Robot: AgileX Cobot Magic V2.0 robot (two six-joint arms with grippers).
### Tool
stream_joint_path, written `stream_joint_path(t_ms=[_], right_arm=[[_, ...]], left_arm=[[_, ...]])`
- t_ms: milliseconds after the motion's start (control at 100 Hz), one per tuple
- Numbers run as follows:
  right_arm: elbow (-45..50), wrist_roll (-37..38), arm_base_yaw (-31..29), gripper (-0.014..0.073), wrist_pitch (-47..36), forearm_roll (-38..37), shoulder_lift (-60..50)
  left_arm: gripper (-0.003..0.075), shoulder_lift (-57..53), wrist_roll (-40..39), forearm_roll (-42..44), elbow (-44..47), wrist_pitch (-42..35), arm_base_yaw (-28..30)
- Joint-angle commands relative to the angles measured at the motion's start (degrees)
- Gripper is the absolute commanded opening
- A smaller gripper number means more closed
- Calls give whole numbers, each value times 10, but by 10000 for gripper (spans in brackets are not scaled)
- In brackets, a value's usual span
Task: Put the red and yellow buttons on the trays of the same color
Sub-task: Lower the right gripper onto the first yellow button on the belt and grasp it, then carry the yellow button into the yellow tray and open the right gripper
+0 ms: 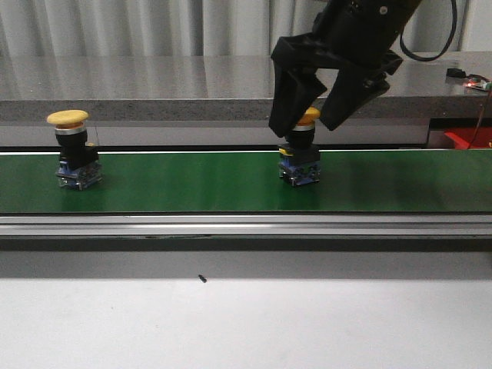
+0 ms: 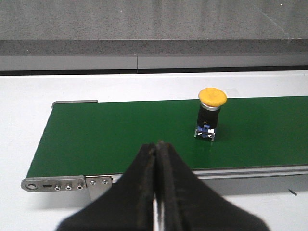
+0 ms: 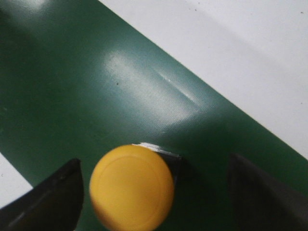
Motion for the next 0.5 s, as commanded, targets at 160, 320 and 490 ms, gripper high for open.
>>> stream_joint_path(t_ms=[160,320,490], right_arm=[[-20,17,-1,260,7,-25,-17],[-22,31,-1,225,26,-27,-25],[-22,66,-5,225,61,-60,-70]], left_arm=[[-20,4,0,-4,-15,-39,-5],[-20,4,0,-4,-15,-39,-5],[-20,4,0,-4,-15,-39,-5]])
